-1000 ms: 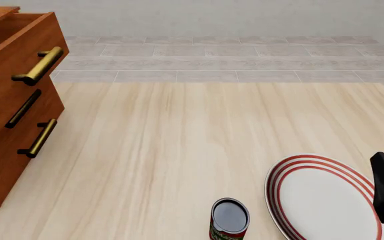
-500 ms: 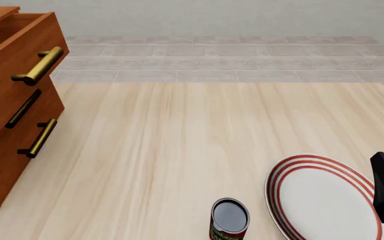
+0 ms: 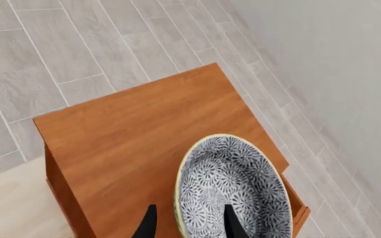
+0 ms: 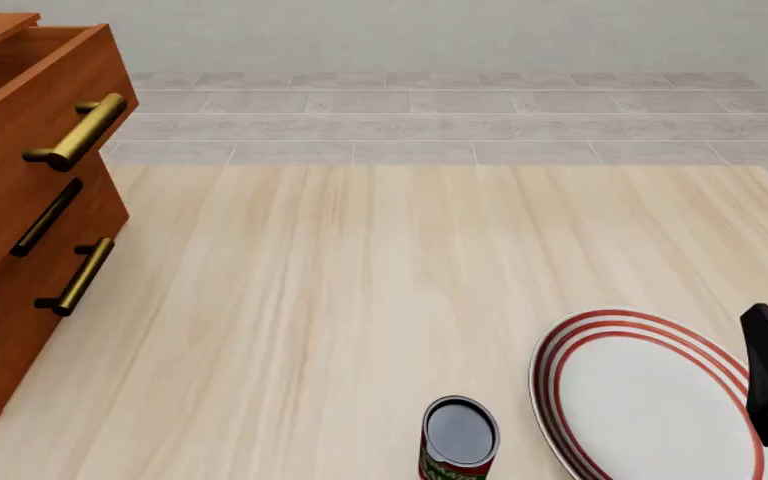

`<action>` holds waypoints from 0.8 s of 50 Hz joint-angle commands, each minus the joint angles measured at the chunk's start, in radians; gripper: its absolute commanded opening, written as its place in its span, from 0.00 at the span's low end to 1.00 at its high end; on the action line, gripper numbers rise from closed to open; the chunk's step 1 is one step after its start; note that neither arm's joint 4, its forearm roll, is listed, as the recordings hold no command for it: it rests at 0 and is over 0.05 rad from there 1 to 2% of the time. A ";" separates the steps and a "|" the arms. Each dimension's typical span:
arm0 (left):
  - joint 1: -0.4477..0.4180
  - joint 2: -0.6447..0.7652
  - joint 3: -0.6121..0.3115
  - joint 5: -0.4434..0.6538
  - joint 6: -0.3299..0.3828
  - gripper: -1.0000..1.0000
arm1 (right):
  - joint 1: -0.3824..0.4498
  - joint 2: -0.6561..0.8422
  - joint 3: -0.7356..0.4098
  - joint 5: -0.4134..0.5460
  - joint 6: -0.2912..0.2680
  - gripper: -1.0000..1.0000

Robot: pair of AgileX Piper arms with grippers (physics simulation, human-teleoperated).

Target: Put the bowl on top of the cabinet.

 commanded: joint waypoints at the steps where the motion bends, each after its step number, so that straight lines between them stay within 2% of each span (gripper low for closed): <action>1: -0.031 -0.061 -0.009 0.026 0.001 1.00 | 0.003 0.000 0.000 0.000 -0.003 1.00; 13: -0.072 -0.155 -0.036 0.065 -0.008 1.00 | 0.005 0.000 -0.001 0.000 -0.006 1.00; 32: -0.151 -0.361 -0.022 0.161 -0.024 1.00 | 0.008 0.000 -0.001 -0.002 -0.012 1.00; 33: -0.190 -0.401 -0.021 0.183 -0.021 1.00 | 0.008 0.000 -0.001 -0.003 -0.013 1.00; 40: -0.249 -0.500 -0.022 0.246 -0.009 1.00 | 0.007 0.000 0.000 -0.005 -0.013 1.00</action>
